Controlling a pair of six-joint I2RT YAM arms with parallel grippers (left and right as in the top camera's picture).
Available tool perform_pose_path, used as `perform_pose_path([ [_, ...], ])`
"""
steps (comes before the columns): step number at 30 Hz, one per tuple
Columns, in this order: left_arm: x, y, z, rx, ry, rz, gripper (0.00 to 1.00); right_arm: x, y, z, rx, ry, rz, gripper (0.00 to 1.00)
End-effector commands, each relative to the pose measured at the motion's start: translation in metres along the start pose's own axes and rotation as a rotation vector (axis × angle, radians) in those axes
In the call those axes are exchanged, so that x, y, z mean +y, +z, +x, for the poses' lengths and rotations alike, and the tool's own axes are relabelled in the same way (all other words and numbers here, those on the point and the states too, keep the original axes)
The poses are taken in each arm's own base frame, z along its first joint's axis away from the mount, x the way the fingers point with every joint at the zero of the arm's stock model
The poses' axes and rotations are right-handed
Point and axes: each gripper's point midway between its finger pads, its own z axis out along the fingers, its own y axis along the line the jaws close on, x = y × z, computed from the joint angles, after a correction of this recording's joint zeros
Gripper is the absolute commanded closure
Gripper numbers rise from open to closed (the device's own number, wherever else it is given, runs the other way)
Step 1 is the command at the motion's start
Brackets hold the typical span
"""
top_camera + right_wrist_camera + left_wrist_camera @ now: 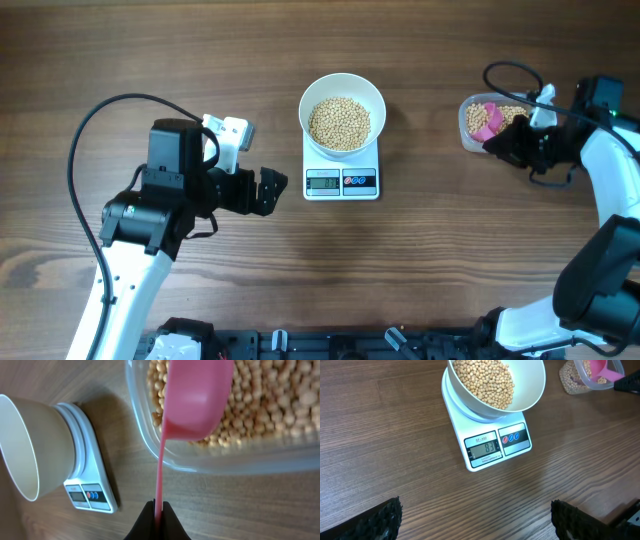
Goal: Scoop item into bowl and weigh 150g on scale
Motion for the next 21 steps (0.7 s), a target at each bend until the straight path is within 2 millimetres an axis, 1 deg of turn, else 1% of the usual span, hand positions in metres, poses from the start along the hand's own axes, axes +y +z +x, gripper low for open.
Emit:
perform_pose_path([
  [1,0.0,0.0,0.0,0.002,-0.004,0.009,0.0,0.005,-0.001,0.004,0.009,0.049,-0.11,0.96],
  [7,0.0,0.0,0.0,0.002,-0.004,0.009,0.0,0.006,-0.015,-0.004,-0.03,0.095,-0.213,0.96],
  [12,0.0,0.0,0.0,0.002,-0.004,0.009,0.0,0.008,-0.023,-0.007,-0.05,0.116,-0.272,0.96],
  [19,0.0,0.0,0.0,0.002,-0.004,0.009,0.0,-0.005,-0.032,-0.011,-0.081,0.149,-0.268,0.96],
  [21,0.0,0.0,0.0,0.002,-0.004,0.009,0.0,-0.005,-0.037,-0.012,-0.095,0.135,-0.3,0.96],
])
